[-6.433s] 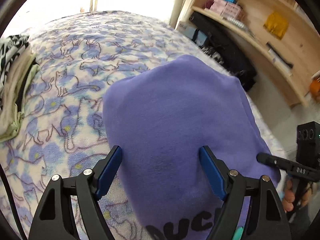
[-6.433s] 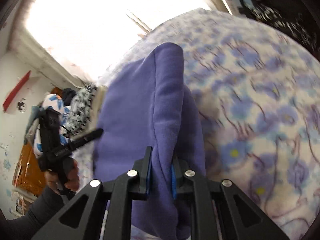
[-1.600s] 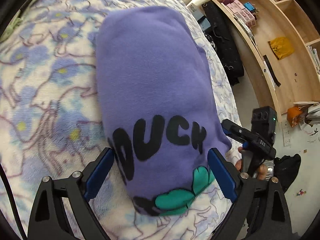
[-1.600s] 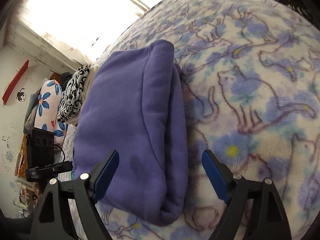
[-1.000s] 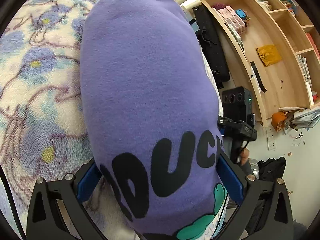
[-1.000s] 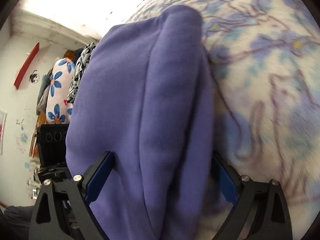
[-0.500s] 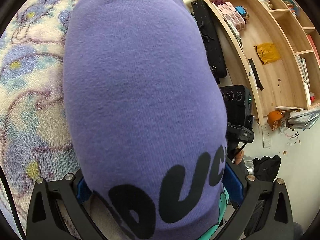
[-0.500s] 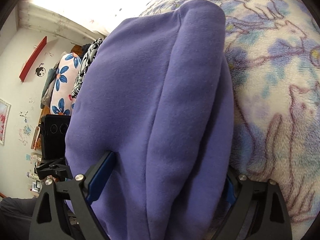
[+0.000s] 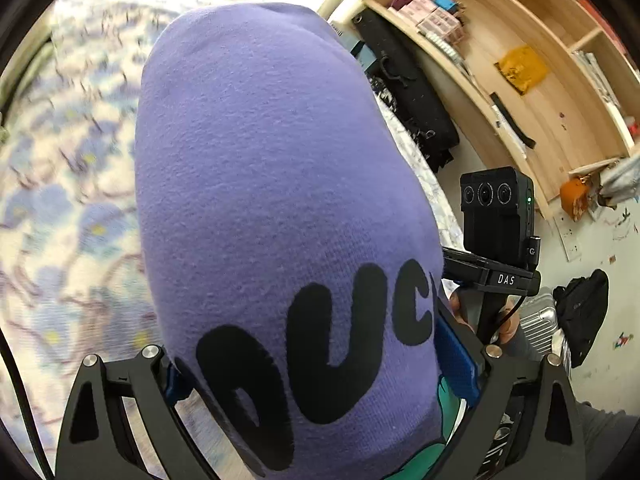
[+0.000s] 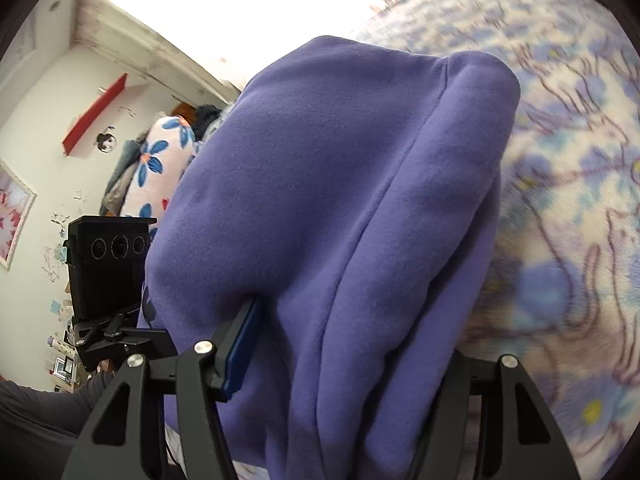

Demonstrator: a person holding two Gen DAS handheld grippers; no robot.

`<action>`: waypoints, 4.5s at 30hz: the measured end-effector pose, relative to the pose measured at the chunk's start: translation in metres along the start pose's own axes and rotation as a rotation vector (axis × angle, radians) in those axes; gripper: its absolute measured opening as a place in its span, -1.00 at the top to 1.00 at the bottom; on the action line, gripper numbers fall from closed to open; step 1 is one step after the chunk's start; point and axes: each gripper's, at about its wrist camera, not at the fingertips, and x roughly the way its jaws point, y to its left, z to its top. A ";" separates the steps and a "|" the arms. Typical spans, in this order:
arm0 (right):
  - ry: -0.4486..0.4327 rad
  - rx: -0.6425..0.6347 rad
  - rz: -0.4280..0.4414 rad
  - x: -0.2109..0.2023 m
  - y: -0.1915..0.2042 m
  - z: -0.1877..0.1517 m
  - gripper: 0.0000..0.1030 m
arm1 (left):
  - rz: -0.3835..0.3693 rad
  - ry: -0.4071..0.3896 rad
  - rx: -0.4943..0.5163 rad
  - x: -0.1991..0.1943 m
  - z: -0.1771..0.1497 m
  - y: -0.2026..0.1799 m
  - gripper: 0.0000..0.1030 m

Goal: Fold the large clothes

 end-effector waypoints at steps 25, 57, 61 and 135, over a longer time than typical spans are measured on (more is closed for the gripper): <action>-0.153 -0.101 0.258 0.261 0.268 0.231 -0.20 | 0.201 -0.174 0.078 -0.364 0.188 0.221 -0.89; -0.016 -0.267 -0.252 0.373 0.282 0.215 0.53 | 0.663 -0.316 0.050 -0.353 0.191 0.316 0.71; -0.009 -0.273 -0.320 0.378 0.267 0.202 0.88 | 0.652 -0.311 0.020 -0.345 0.182 0.317 0.70; -0.269 -0.191 -0.654 0.008 0.286 -0.203 -0.11 | 0.753 -0.406 -0.172 -0.237 -0.246 -0.038 -0.98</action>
